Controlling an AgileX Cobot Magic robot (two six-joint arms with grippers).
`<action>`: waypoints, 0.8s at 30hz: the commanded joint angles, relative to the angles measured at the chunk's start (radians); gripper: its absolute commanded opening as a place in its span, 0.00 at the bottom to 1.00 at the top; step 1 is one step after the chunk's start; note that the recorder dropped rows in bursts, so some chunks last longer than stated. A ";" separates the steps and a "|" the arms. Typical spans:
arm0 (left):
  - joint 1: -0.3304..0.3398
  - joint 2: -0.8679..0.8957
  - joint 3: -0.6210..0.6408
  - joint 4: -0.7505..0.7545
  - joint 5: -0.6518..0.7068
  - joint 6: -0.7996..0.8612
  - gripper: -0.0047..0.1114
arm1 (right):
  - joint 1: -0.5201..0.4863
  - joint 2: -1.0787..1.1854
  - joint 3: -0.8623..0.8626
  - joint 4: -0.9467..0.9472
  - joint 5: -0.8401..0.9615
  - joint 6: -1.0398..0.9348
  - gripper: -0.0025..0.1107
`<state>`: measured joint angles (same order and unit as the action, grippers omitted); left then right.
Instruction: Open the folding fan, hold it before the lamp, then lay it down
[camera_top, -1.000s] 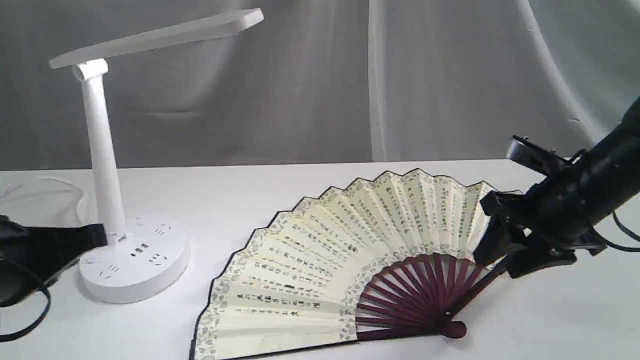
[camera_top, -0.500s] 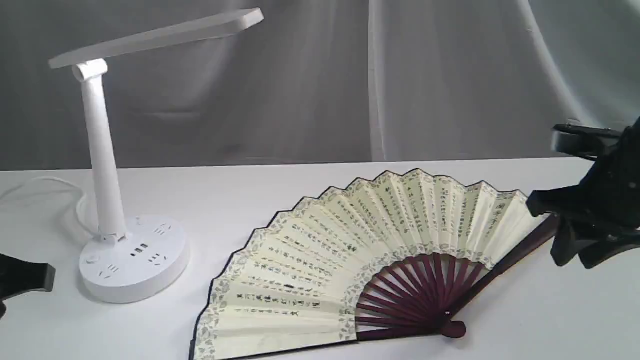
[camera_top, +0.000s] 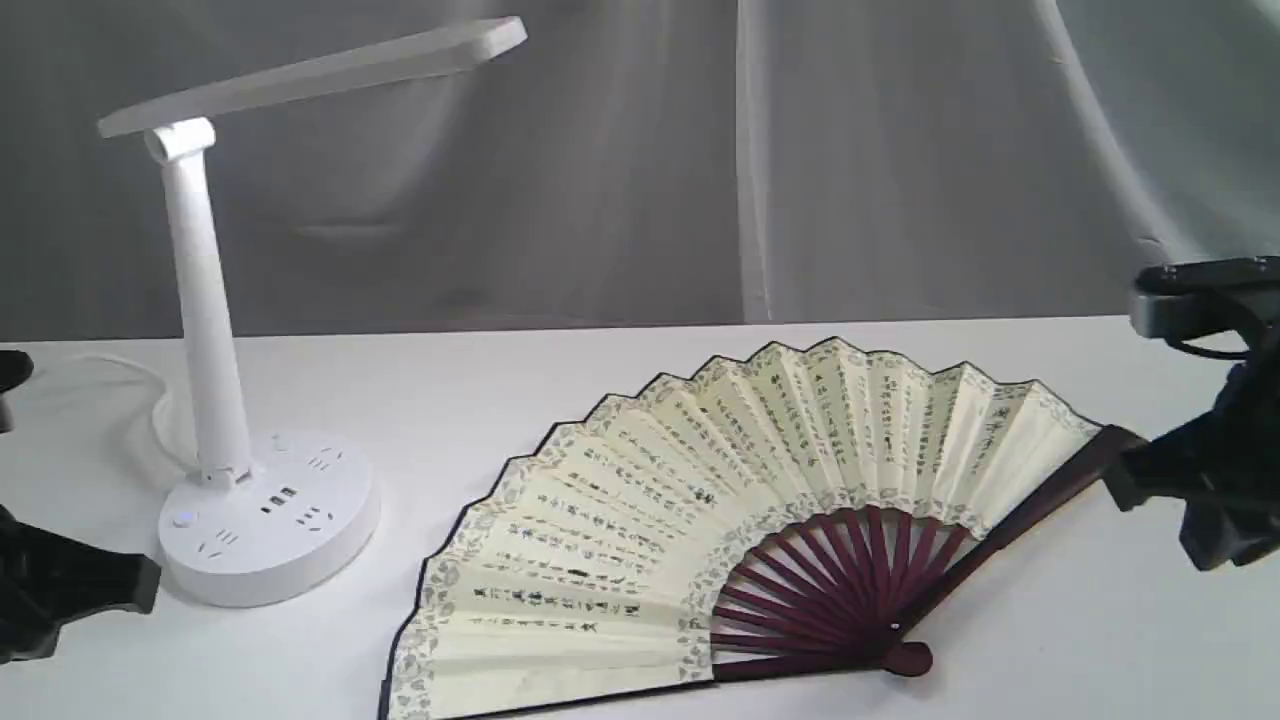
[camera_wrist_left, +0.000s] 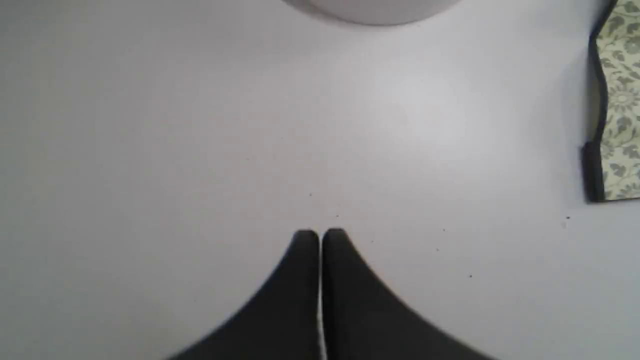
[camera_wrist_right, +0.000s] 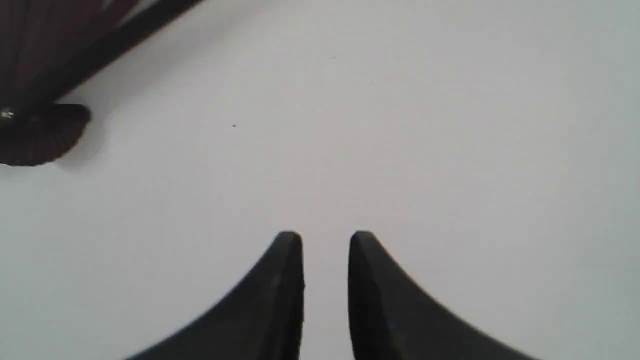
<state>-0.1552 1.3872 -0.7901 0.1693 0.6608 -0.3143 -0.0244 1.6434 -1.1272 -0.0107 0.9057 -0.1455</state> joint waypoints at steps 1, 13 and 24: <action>0.001 0.002 -0.007 0.005 -0.032 0.008 0.04 | -0.005 -0.053 0.084 -0.064 -0.081 0.059 0.16; 0.001 0.002 -0.007 0.005 -0.032 0.014 0.04 | -0.046 -0.069 0.153 -0.015 -0.065 0.106 0.12; 0.001 -0.147 -0.005 -0.011 0.018 0.040 0.04 | -0.046 -0.311 0.153 -0.032 -0.046 0.102 0.02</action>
<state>-0.1552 1.2772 -0.7927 0.1710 0.6592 -0.2775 -0.0627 1.3686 -0.9799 -0.0337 0.8502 -0.0435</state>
